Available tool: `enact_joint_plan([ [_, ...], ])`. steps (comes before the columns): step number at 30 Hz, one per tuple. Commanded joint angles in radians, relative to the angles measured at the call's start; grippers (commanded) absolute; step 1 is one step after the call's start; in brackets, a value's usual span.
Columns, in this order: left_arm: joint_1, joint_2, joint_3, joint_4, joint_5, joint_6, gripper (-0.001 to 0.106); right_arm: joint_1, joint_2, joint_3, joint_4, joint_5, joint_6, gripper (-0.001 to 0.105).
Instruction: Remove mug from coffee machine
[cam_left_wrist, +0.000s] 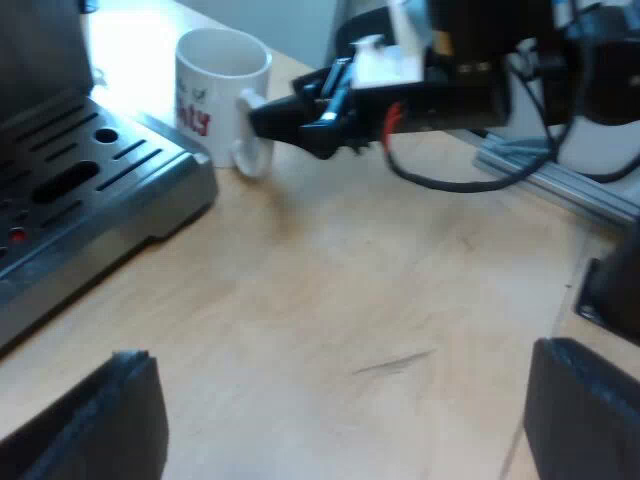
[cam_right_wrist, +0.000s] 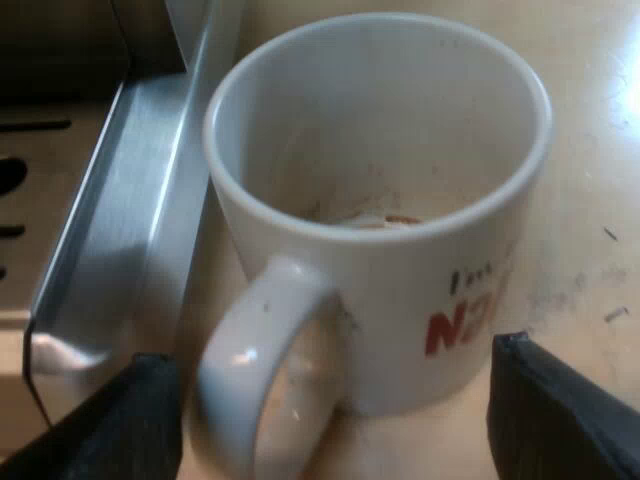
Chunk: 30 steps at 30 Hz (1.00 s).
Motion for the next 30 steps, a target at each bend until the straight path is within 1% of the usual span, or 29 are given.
enact_joint_plan([
  [1,-0.004,0.002,-0.003,-0.011,-0.055,-0.004,0.079,0.000,-0.087,-0.008,0.120,0.013,0.003,0.066],
  [2,-0.004,0.002,-0.003,-0.011,-0.060,-0.004,0.079,0.000,-0.101,-0.008,0.129,0.013,0.003,0.066],
  [4,-0.004,0.002,-0.003,-0.011,-0.081,-0.004,0.079,0.000,-0.210,-0.008,0.265,0.011,0.003,0.066],
  [5,-0.004,0.002,-0.003,-0.011,-0.099,-0.004,0.079,0.000,-0.252,-0.008,0.312,0.008,0.003,0.066],
  [6,-0.004,0.002,-0.003,-0.011,-0.105,-0.004,0.079,0.000,-0.269,-0.011,0.343,0.006,0.003,0.066],
  [7,-0.004,0.002,-0.003,-0.011,-0.115,-0.004,0.079,0.000,-0.319,-0.017,0.393,0.006,0.003,0.066],
  [8,-0.004,0.002,-0.003,-0.011,-0.115,-0.004,0.079,0.000,-0.367,-0.024,0.454,0.006,0.003,0.066],
  [12,-0.004,0.002,-0.003,-0.011,-0.111,-0.004,0.079,0.000,-0.479,-0.059,0.628,0.006,0.003,0.066],
  [14,-0.004,0.002,-0.003,-0.011,-0.111,-0.004,0.079,0.000,-0.502,-0.073,0.671,0.006,0.003,0.066],
  [15,-0.004,0.002,-0.003,-0.011,-0.111,-0.004,0.079,0.000,-0.565,-0.116,0.800,-0.024,0.003,0.066],
  [17,-0.004,0.002,-0.003,-0.011,-0.111,-0.013,0.079,0.000,-0.601,-0.149,0.894,-0.050,0.003,0.066],
  [19,-0.004,0.002,-0.013,-0.011,-0.114,-0.044,0.079,0.000,-0.621,-0.188,0.963,-0.063,0.003,0.066],
  [20,-0.004,0.002,-0.016,-0.009,-0.117,-0.046,0.079,0.000,-0.630,-0.221,1.022,-0.063,0.003,0.066],
  [21,-0.004,0.002,-0.024,-0.006,-0.137,-0.051,0.079,0.000,-0.632,-0.260,1.086,-0.060,0.003,0.066],
  [22,-0.004,0.002,-0.035,0.005,-0.176,-0.051,0.079,-0.003,-0.632,-0.277,1.116,-0.058,0.003,0.066],
  [23,-0.004,0.002,-0.038,0.009,-0.201,-0.051,0.079,-0.008,-0.632,-0.299,1.139,-0.054,0.003,0.066],
  [24,-0.004,0.002,-0.049,0.021,-0.255,-0.049,0.079,-0.014,-0.626,-0.329,1.164,-0.054,0.010,0.066],
  [25,-0.004,0.002,-0.057,0.028,-0.294,-0.049,0.079,-0.018,-0.620,-0.352,1.172,-0.054,0.017,0.066],
  [27,-0.004,0.002,-0.066,0.032,-0.314,-0.049,0.079,-0.032,-0.605,-0.391,1.175,-0.054,0.027,0.066],
  [30,-0.004,0.002,-0.069,0.037,-0.314,-0.049,0.079,-0.068,-0.577,-0.441,1.186,-0.072,0.044,0.066],
])
